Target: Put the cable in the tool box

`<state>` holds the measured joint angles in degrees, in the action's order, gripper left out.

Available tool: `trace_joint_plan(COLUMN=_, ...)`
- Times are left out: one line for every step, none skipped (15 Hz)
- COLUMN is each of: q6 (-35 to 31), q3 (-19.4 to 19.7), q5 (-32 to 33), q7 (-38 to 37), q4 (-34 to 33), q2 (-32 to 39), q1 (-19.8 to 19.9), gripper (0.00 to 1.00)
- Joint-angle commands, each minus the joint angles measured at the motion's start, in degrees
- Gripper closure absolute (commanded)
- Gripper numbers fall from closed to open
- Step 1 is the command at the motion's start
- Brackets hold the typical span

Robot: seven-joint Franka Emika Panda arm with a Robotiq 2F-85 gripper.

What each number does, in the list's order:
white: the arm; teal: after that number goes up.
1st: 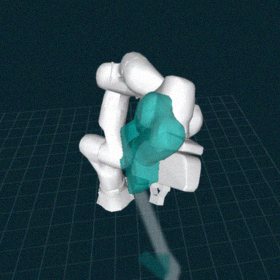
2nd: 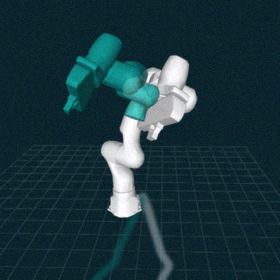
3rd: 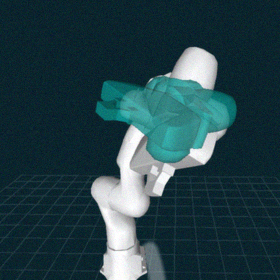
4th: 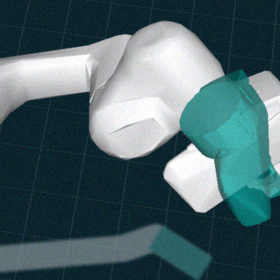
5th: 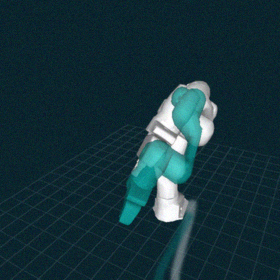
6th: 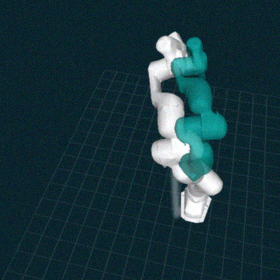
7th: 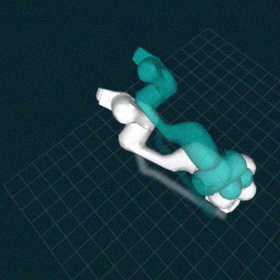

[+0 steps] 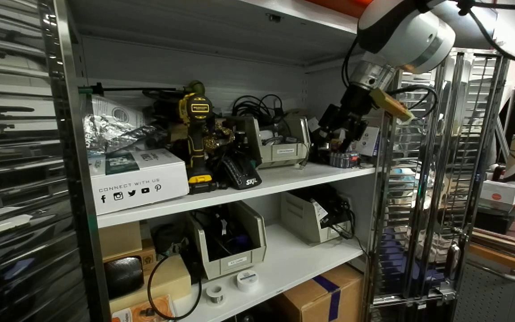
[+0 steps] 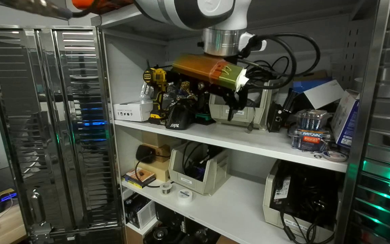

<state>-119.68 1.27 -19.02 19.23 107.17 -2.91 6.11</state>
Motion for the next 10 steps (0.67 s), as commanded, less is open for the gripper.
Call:
trace_joint_plan(q6=9.66, q3=1.69, q5=7.28, q7=-1.47, q4=5.22, q2=-6.84, q1=-0.71, gripper=0.00)
trace_joint_plan(q6=12.14, q3=2.03, q5=8.96, q7=-1.21, q4=6.22, q2=-8.19, q1=-0.71, gripper=0.00)
trace_joint_plan(q6=14.39, q3=2.30, q5=10.54, q7=-0.94, q4=6.85, q2=-9.38, q1=-0.75, gripper=0.00)
trace_joint_plan(q6=16.71, q3=2.55, q5=11.70, q7=-0.83, q4=7.22, q2=-10.58, q1=-0.81, gripper=0.00)
trace_joint_plan(q6=18.10, q3=2.78, q5=13.06, q7=-0.68, q4=7.90, q2=-12.05, q1=-0.79, gripper=0.00)
trace_joint_plan(q6=19.42, q3=3.03, q5=13.86, q7=-0.40, q4=8.30, q2=-13.33, q1=-0.86, gripper=0.00)
trace_joint_plan(q6=20.50, q3=3.33, q5=14.32, q7=-0.09, q4=8.51, q2=-14.74, q1=-0.93, gripper=0.00)
trace_joint_plan(q6=21.18, q3=3.98, q5=13.45, q7=1.44, q4=8.93, q2=-16.15, q1=-1.13, gripper=0.00)
trace_joint_plan(q6=22.26, q3=4.85, q5=12.17, q7=3.37, q4=8.91, q2=-17.26, q1=-1.33, gripper=0.00)
trace_joint_plan(q6=21.84, q3=5.60, q5=11.64, q7=4.65, q4=9.12, q2=-18.33, q1=-1.39, gripper=0.00)
